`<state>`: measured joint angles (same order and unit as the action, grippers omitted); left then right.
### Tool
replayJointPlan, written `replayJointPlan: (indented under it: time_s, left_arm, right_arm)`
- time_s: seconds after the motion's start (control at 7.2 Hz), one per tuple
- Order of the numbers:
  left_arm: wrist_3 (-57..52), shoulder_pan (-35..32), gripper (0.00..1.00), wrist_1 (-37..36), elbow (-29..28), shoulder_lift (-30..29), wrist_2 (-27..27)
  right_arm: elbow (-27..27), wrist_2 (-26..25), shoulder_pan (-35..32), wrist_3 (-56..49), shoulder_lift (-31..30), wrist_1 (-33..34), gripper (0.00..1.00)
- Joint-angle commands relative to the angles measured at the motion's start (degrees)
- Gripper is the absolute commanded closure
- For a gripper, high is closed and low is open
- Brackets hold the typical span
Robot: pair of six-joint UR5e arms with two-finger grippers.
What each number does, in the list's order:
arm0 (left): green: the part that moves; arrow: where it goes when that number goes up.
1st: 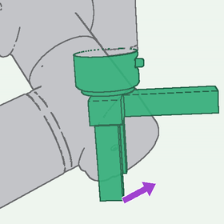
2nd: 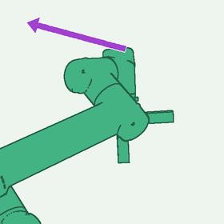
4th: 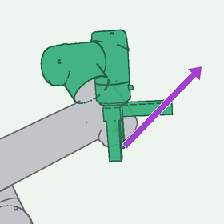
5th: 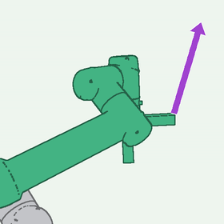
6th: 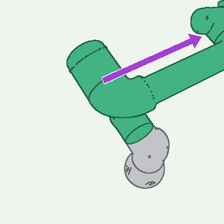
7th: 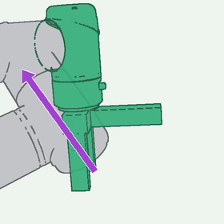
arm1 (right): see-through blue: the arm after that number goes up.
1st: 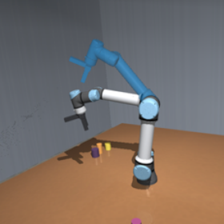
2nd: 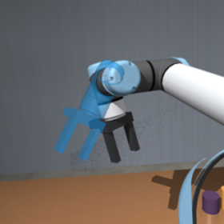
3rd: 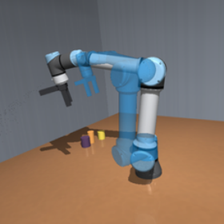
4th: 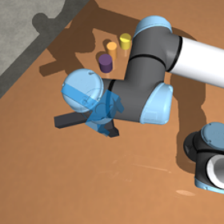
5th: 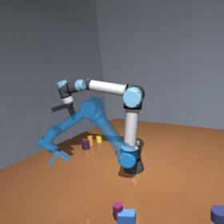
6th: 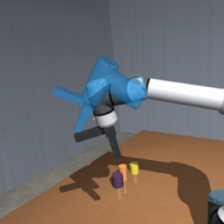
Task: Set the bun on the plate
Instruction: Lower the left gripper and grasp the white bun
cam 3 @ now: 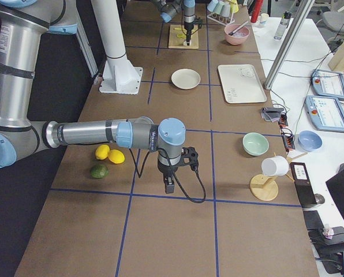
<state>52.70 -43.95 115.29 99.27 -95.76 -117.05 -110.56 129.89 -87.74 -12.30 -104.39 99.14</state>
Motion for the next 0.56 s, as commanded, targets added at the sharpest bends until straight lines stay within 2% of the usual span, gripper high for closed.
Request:
replayJointPlan:
  time_s: [0.0,0.28,0.42]
  left_arm:
    - [0.0,0.0,0.67,-0.1,-0.4,0.0,0.0]
    - [0.0,0.0,0.76,-0.1,-0.1,-0.2,0.0]
    - [0.1,0.0,0.77,-0.1,-0.1,-0.5,-0.1]
  right_arm:
    - [0.0,-0.1,0.0,0.0,0.1,0.0,0.0]
    - [0.0,-0.1,0.0,0.0,0.1,0.0,0.0]
    - [0.0,-0.1,0.0,0.0,0.1,0.0,0.0]
